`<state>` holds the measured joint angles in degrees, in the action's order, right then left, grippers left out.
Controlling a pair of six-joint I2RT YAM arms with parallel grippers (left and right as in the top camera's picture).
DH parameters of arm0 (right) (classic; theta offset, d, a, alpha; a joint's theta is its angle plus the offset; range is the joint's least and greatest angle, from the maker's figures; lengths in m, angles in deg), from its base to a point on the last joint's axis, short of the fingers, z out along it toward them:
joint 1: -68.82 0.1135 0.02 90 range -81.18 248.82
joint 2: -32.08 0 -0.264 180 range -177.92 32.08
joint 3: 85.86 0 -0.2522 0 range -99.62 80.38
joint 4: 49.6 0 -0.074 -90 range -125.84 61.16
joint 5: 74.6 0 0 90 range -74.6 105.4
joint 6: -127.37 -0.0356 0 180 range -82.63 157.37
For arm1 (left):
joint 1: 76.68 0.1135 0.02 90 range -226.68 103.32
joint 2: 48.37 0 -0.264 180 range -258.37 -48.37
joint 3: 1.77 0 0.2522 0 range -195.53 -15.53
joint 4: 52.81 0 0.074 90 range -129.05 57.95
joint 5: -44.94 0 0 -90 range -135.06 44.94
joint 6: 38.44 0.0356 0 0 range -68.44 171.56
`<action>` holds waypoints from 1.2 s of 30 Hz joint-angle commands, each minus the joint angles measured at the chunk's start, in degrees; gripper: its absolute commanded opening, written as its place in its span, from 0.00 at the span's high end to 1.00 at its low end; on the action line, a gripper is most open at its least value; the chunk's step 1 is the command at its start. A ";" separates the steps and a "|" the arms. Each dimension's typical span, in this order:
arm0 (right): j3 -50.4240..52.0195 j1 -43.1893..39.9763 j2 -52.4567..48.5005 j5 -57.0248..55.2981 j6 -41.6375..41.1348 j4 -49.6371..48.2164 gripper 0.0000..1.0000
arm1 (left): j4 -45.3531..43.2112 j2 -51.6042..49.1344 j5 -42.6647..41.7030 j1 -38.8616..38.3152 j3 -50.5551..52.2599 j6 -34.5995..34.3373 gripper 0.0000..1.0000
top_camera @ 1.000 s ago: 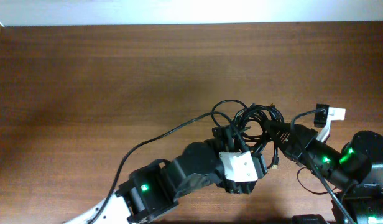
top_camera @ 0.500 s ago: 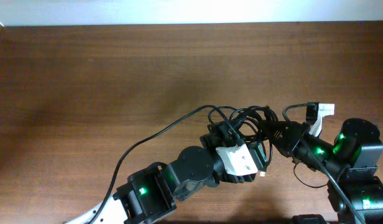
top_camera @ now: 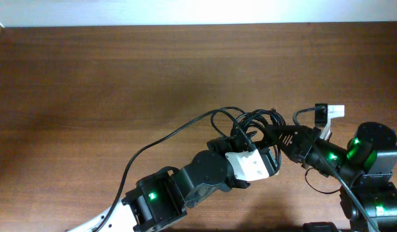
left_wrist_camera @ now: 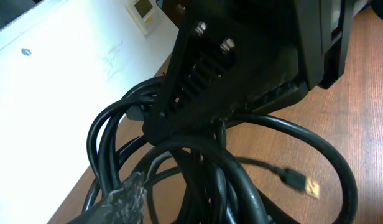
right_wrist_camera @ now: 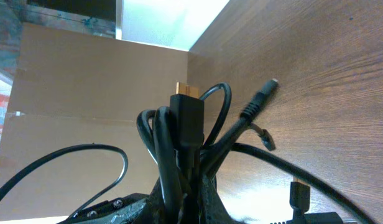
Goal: Untangle cables
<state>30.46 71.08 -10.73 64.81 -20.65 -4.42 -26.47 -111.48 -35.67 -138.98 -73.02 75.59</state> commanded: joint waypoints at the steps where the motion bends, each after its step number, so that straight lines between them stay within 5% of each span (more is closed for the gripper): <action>1: -0.26 -0.02 0.48 4.61 0.79 -0.28 0.96 | -0.57 -0.20 2.51 0.22 -0.52 0.09 1.00; 7: -0.26 -0.04 0.48 4.59 2.27 -0.15 0.95 | -1.68 -0.20 6.14 0.20 -0.52 -0.39 1.00; 10: -0.26 -0.04 0.48 2.38 2.25 -0.17 0.72 | -3.10 -0.13 6.10 0.20 -0.52 -2.43 1.00; 13: -0.26 -0.04 0.42 -0.09 2.23 -0.35 0.70 | -3.13 0.44 6.10 0.20 -0.52 -2.97 1.00; 15: -0.26 -0.04 0.44 -1.88 2.23 -0.33 0.75 | -3.13 1.62 6.10 0.20 -0.52 -2.97 1.00; 16: -0.26 -0.04 0.44 -2.67 2.23 -0.33 0.94 | -3.10 2.60 6.10 0.20 -0.52 -2.97 1.00; 17: -0.26 -0.04 0.44 -2.99 2.23 -0.33 0.96 | -3.10 3.26 6.10 0.20 -0.52 -2.97 1.00; 30: -0.26 -0.04 0.00 -3.58 2.32 -0.09 0.96 | -3.32 18.25 8.24 0.20 -0.52 -5.35 1.00; 36: -0.26 -0.04 -0.04 -3.56 11.82 0.94 0.96 | -3.54 20.13 12.55 0.20 -0.52 -5.35 1.00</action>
<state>30.22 71.60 -10.23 67.41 -14.90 -4.48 -28.06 -95.35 -28.02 -139.02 -71.86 70.59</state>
